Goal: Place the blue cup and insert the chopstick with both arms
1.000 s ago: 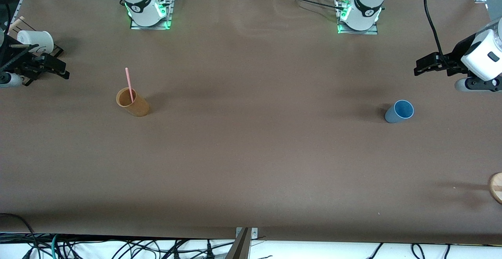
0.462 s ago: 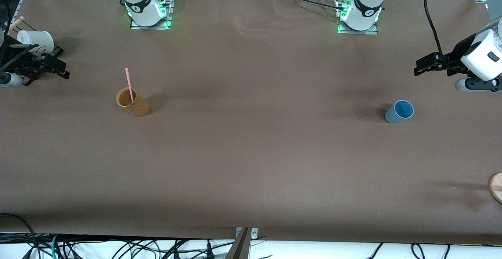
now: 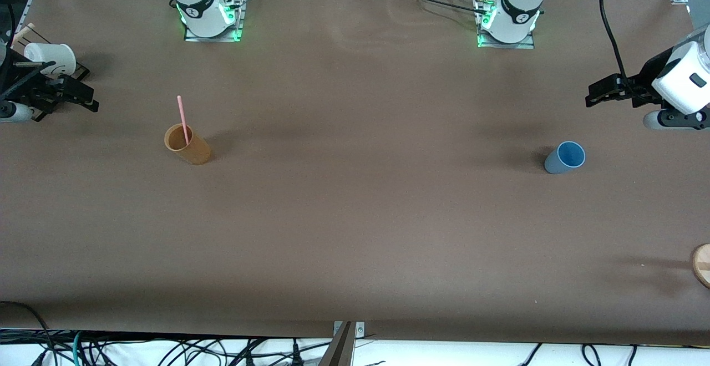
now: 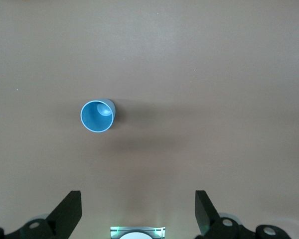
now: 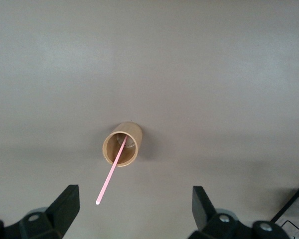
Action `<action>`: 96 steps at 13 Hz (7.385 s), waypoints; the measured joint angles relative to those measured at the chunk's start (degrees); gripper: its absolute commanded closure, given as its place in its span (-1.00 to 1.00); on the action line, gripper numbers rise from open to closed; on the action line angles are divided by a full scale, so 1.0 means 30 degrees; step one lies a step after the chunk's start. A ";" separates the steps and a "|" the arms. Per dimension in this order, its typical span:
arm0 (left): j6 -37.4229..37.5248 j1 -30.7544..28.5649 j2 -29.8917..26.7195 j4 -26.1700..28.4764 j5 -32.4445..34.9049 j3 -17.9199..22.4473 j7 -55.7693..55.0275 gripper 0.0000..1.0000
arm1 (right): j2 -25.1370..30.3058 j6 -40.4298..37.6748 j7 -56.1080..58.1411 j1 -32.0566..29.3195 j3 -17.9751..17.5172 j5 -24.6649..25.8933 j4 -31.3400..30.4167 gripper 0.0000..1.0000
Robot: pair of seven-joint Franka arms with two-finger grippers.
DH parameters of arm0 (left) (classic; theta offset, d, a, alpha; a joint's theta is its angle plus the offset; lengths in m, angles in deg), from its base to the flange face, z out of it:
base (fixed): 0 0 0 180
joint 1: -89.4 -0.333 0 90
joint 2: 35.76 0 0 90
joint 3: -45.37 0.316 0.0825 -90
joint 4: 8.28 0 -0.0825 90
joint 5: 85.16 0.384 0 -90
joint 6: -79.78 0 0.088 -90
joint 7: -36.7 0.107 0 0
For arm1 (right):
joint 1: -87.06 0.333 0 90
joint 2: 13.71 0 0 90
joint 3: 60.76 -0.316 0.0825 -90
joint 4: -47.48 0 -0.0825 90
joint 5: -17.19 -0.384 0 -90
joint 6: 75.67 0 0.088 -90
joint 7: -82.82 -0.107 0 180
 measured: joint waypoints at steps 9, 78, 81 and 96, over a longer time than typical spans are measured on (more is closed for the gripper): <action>0.0000 0.0000 0.0002 0.0000 0.0000 0.0000 0.0000 -1.00 | -0.0002 -0.0002 0.0000 -0.0001 0.0000 -0.0004 0.0000 -1.00; -1.6998 -0.0898 0.2976 1.2207 -0.0466 0.2275 0.5664 1.00 | -0.0128 -0.0038 0.0000 0.0009 -0.0030 -0.0098 0.0051 -1.00; -1.4454 0.1962 0.2997 0.9315 -0.1301 0.2109 0.3801 1.00 | -0.0128 -0.0037 0.0000 0.0010 -0.0031 -0.0099 0.0076 -1.00; -1.0320 1.5294 1.4815 -0.7630 -0.2908 0.1657 -1.2706 1.00 | -0.0151 -0.0038 0.0000 0.0005 -0.0030 -0.0111 0.0096 -1.00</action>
